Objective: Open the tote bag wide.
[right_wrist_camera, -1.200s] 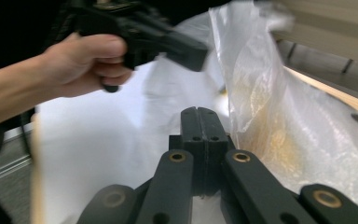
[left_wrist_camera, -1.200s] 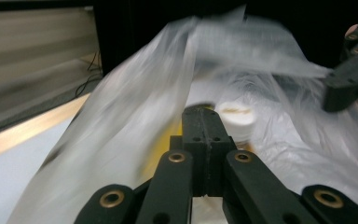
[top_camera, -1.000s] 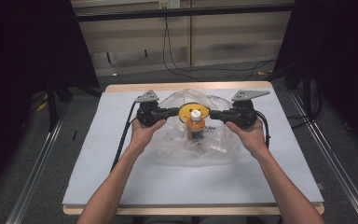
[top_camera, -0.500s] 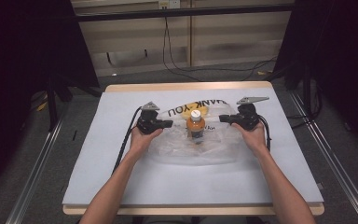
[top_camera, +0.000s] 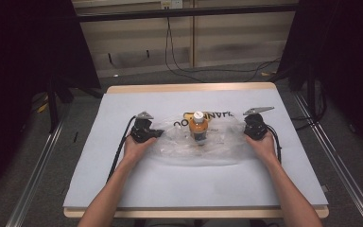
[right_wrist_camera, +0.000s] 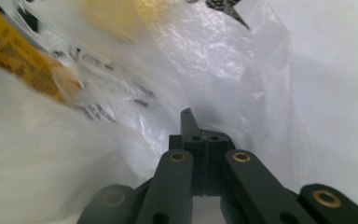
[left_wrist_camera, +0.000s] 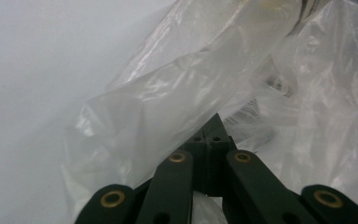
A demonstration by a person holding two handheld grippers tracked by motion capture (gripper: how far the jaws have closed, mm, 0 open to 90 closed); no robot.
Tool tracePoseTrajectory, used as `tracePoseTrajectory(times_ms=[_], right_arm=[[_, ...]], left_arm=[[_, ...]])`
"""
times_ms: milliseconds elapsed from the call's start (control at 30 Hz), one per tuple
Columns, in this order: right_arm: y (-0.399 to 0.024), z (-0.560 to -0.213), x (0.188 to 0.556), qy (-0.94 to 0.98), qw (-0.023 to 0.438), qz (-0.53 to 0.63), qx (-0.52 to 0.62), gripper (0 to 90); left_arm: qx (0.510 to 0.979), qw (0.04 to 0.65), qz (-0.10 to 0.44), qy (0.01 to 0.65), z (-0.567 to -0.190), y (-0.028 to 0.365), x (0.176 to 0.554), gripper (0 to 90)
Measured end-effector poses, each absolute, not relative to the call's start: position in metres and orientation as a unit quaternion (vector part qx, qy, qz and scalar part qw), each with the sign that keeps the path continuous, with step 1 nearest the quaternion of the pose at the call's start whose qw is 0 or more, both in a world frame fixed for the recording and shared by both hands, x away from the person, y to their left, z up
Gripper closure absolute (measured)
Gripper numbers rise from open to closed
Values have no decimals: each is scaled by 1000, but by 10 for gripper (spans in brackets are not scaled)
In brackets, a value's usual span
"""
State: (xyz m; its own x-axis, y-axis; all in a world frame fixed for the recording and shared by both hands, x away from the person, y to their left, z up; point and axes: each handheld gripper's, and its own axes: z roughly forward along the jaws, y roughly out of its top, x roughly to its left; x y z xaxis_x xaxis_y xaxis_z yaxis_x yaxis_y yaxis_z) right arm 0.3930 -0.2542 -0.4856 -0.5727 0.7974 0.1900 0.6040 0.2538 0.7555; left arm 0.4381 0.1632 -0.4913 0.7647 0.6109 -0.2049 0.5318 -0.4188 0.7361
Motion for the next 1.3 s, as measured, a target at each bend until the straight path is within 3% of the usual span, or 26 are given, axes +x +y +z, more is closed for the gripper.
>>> tracePoseTrajectory(times_ms=[667,933,1300], right_arm=[[-266,-488,367,797,138,387,442,900],[-265,-453,357,774,130,453,422,900],[-258,-419,348,773,128,489,383,900]], left_arm=[[854,408,53,319,-486,192,414,900],[824,469,60,313,-458,198,407,900],[818,494,68,286,-432,194,398,900]])
